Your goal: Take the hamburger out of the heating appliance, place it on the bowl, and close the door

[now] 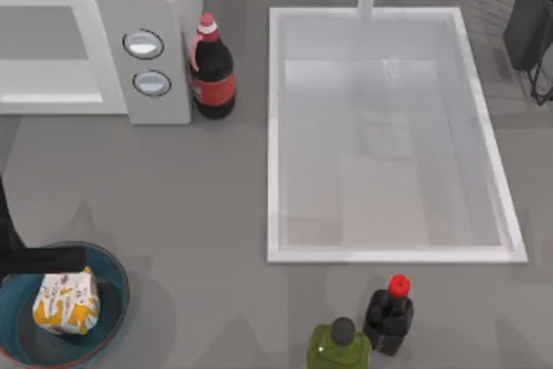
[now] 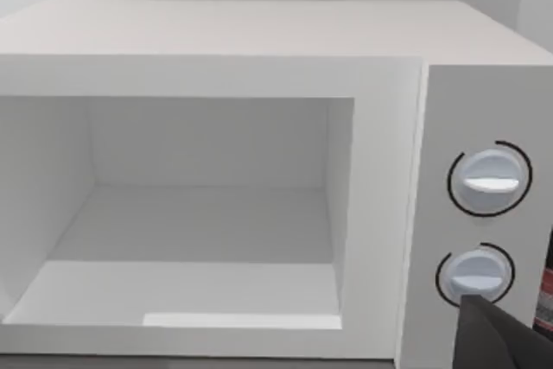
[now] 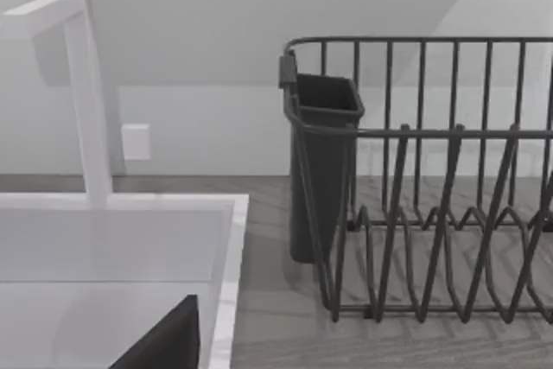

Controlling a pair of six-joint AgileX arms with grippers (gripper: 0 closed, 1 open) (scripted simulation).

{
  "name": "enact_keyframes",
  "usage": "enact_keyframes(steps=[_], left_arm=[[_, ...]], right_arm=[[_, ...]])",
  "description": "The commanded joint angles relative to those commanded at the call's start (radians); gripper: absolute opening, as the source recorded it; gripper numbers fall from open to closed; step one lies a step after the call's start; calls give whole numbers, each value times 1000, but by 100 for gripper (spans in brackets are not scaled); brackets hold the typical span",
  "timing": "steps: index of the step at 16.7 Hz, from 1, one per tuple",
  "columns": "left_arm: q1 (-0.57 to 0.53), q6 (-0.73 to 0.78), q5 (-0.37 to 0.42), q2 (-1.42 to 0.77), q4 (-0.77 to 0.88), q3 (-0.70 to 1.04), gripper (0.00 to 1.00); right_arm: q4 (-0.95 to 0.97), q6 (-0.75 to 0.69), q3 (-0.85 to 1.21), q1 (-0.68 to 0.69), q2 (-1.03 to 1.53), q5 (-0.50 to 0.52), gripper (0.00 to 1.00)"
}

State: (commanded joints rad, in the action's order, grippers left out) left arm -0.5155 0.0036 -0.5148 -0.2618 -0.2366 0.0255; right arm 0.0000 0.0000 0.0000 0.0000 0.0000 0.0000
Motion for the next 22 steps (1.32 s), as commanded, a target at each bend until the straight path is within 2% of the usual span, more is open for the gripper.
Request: enact_keyframes(steps=[3, 10, 14, 18, 22], left_arm=[[0, 0, 0, 0, -1, 3, 0], [-145, 5, -144, -223, -214, 16, 0], [-159, 5, -158, -242, -232, 17, 0], [-126, 21, -128, -261, -208, 37, 0], [46, 113, 22, -393, -84, 175, 0]], right_arm=[[0, 0, 0, 0, 0, 0, 100], [0, 0, 0, 0, 0, 0, 100], [0, 0, 0, 0, 0, 0, 100], [0, 0, 0, 0, 0, 0, 100], [0, 0, 0, 0, 0, 0, 100]])
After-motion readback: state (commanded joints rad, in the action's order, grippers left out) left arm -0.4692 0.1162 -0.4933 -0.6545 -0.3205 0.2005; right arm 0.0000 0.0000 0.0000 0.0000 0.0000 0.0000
